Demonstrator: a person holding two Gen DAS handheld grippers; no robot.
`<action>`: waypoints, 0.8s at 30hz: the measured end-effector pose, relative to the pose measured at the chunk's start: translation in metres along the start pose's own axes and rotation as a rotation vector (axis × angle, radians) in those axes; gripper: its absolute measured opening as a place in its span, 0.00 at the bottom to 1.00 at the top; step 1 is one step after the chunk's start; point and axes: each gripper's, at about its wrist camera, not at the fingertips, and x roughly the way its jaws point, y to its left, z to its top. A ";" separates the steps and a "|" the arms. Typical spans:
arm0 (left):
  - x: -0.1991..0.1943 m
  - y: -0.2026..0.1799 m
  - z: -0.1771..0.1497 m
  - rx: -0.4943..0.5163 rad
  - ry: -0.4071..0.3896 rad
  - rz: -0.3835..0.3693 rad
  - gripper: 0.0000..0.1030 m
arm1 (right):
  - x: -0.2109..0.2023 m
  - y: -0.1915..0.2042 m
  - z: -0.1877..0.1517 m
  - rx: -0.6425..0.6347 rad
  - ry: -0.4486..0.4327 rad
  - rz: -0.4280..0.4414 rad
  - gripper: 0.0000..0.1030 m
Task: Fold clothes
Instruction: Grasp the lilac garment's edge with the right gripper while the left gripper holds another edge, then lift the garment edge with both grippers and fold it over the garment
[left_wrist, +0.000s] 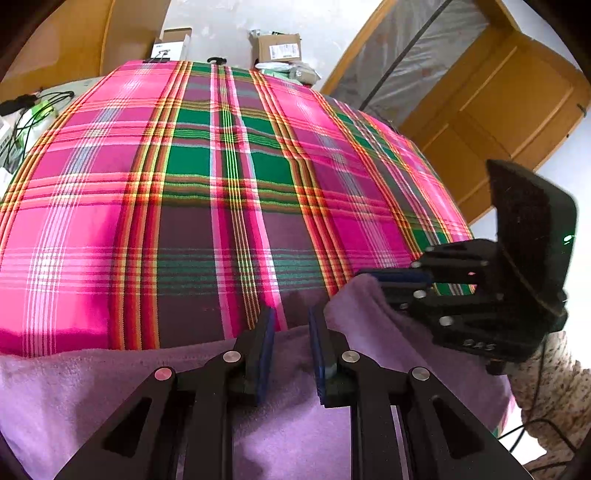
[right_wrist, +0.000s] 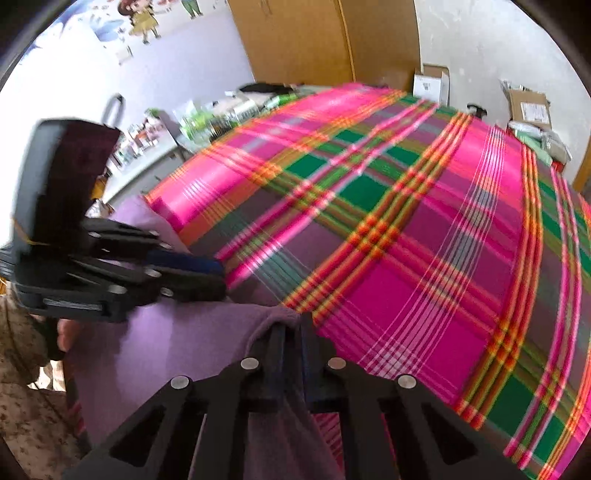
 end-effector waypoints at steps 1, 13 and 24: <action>-0.001 0.000 0.001 0.000 -0.005 -0.004 0.19 | -0.001 -0.002 0.000 0.002 -0.008 0.004 0.07; 0.009 -0.031 0.010 0.092 0.008 -0.027 0.19 | -0.026 -0.022 -0.002 0.084 -0.055 0.023 0.23; 0.025 -0.038 0.011 0.114 0.055 -0.036 0.19 | -0.090 -0.055 -0.057 0.225 -0.126 -0.055 0.23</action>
